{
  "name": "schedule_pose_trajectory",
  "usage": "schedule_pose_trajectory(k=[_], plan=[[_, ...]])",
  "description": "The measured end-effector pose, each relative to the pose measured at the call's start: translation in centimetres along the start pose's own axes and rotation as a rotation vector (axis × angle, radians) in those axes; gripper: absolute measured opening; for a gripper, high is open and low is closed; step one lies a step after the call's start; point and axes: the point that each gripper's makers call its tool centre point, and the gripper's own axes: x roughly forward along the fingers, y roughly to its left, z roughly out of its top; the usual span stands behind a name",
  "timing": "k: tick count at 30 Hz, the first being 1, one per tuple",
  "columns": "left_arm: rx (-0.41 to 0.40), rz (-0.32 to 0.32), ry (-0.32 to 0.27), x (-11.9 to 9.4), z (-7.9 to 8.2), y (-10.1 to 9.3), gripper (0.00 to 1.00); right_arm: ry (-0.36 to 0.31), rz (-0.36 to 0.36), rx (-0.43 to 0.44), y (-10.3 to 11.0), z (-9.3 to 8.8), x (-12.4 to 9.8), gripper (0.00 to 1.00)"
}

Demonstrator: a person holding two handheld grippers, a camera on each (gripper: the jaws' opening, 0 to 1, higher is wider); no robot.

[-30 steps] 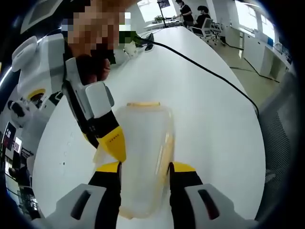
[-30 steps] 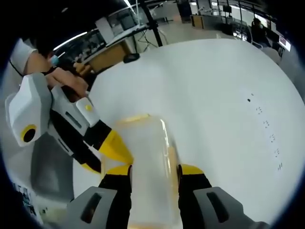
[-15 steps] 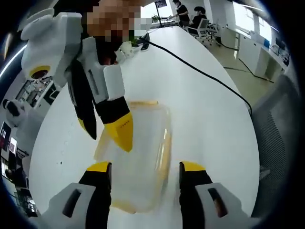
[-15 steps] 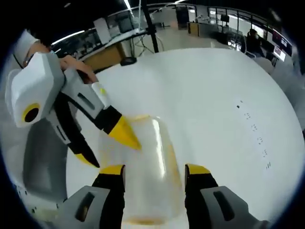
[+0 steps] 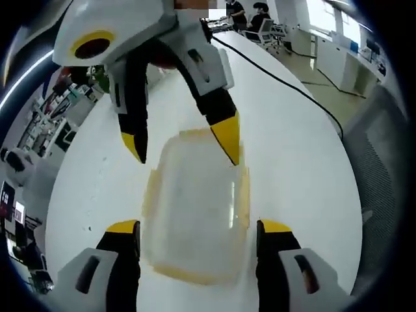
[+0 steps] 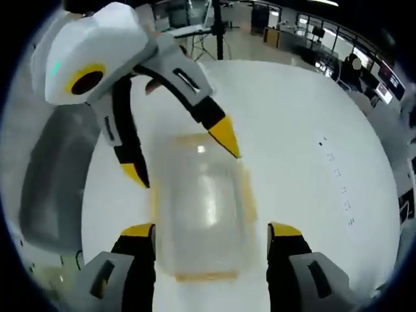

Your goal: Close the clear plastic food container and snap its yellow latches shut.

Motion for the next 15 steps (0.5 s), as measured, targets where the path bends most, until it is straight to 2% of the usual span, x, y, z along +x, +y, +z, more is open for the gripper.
schedule_pose_trajectory(k=[6,10,15], plan=[[0.020,-0.025,0.029,0.8,-0.8,0.3,0.82,0.059,-0.046,-0.058,0.7,-1.2,0.3,0.79],[0.023,-0.040,0.044,1.3,-1.3,0.2,0.83,0.093,-0.089,-0.093,0.4,-1.9,0.7,0.79],[0.035,-0.051,0.066,1.8,-1.9,0.2,0.83,0.104,-0.105,-0.109,0.4,-2.4,1.2,0.79]])
